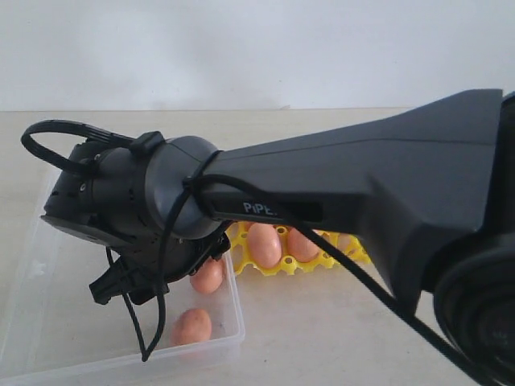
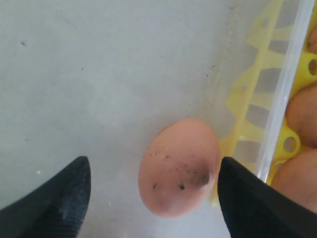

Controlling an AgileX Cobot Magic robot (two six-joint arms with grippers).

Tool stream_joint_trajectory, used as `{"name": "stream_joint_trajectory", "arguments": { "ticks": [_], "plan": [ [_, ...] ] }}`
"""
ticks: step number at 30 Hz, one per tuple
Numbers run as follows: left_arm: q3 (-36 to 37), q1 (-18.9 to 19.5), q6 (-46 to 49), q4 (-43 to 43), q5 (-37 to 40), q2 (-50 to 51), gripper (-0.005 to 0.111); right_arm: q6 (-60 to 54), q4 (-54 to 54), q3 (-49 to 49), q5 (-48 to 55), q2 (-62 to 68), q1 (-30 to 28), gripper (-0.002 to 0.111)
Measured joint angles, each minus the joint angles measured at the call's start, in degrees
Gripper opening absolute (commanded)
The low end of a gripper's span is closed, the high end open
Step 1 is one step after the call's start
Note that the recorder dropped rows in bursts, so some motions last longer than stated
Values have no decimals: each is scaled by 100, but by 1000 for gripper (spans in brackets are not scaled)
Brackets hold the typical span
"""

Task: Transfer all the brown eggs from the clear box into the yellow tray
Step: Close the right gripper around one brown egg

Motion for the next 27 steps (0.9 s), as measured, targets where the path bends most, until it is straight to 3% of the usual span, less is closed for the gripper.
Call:
{"name": "stream_joint_trajectory", "arguments": {
  "ticks": [14,27],
  "plan": [
    [0,0,0,0,0,0,-4,330,-23,0,-75,185,-75,69],
    [0,0,0,0,0,0,-4,1783,-13,0,-83,278,-75,69]
  ]
}}
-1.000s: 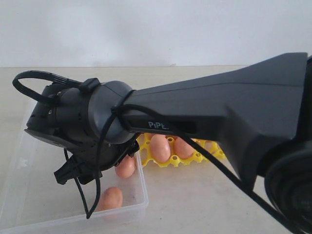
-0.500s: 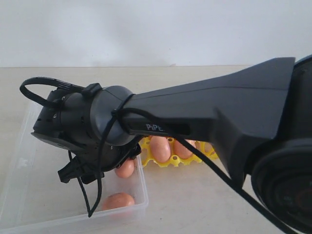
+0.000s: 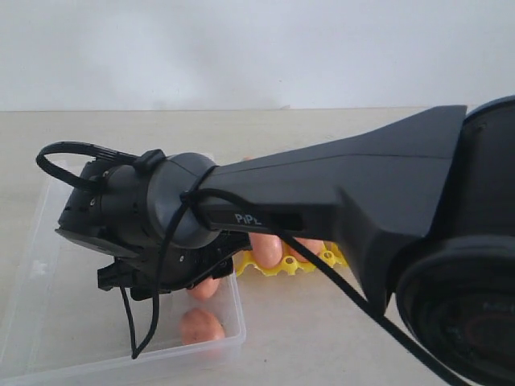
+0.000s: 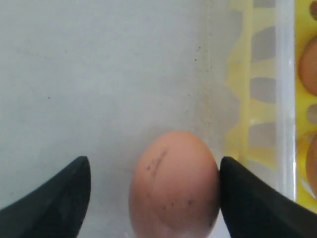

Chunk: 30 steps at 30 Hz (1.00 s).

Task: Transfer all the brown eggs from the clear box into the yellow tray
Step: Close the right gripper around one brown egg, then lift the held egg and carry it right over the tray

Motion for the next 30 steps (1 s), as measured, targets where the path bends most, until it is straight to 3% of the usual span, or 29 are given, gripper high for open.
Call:
{"name": "stream_joint_trajectory", "arguments": {
  "ticks": [8,10,13,17,23,30],
  "plan": [
    [0,0,0,0,0,0,-4,41,0,0,0,0,0,68],
    [0,0,0,0,0,0,-4,41,0,0,0,0,0,64],
    [0,0,0,0,0,0,-4,41,-22,0,40,0,0,41],
    [0,0,0,0,0,0,-4,-26,-62,0,71,0,-28,1],
    [0,0,0,0,0,0,-4,-472,-143,0,-20,0,-28,0],
    [0,0,0,0,0,0,-4,-224,-724,193,-474,-278,71,0]
  ]
}}
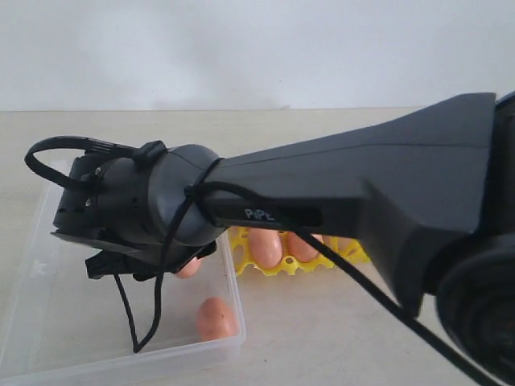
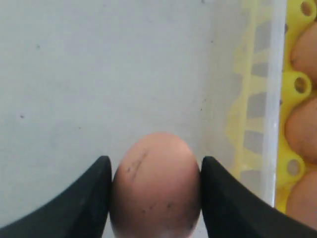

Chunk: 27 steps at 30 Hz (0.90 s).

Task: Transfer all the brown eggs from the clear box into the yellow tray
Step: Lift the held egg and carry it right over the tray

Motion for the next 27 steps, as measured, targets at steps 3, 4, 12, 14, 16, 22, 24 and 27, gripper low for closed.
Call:
{"name": "stream_joint_trajectory", "arguments": {
  "ticks": [3,4,12,14,16,22,24,27],
  "plan": [
    [0,0,0,0,0,0,-4,256,-219,349,-108,-301,0,0],
    [0,0,0,0,0,0,-4,297,-263,470,-141,-385,0,0],
    [0,0,0,0,0,0,-4,400,-615,1182,-903,-1203,-11,0],
    [0,0,0,0,0,0,-4,400,-802,1182,-891,-1380,-57,0],
    [0,0,0,0,0,0,-4,400,-1029,1182,-816,-1534,-114,0],
    [0,0,0,0,0,0,-4,373,-1625,1191,-666,-2168,-340,0],
    [0,0,0,0,0,0,-4,373,-1750,1191,-650,-2413,-402,0],
    [0,0,0,0,0,0,-4,358,-1840,1191,-611,-2700,-521,0]
  ]
}}
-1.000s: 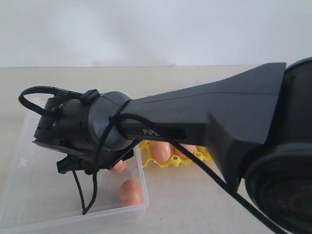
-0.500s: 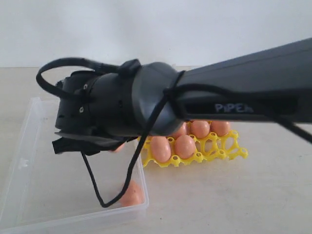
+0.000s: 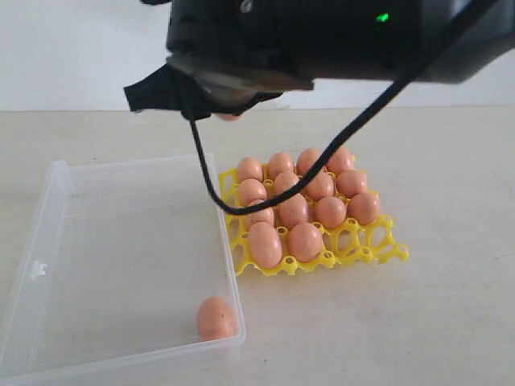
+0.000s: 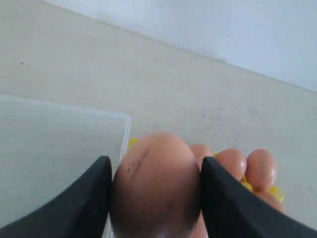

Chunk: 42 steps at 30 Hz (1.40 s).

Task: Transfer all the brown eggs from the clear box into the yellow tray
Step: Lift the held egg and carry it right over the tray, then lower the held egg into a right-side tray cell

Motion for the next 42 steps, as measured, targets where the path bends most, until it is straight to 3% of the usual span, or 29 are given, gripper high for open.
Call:
{"name": "stream_joint_trajectory", "arguments": {
  "ticks": [12,18,22,28,32,38,42],
  "plan": [
    [0,0,0,0,0,0,-4,-8,-267,285,512,-504,-382,0],
    [0,0,0,0,0,0,-4,842,-293,1226,611,-992,-694,0],
    [0,0,0,0,0,0,-4,1348,-256,2483,494,-1541,-966,0],
    [0,0,0,0,0,0,-4,1334,-459,3879,-751,-1954,-1459,0],
    [0,0,0,0,0,0,-4,759,-1129,4290,-2506,-1954,-1501,0],
    [0,0,0,0,0,0,-4,423,-1650,4292,-3107,-1961,-1518,0],
    [0,0,0,0,0,0,-4,742,-1156,4387,-3234,-1961,-1735,0]
  ]
}}
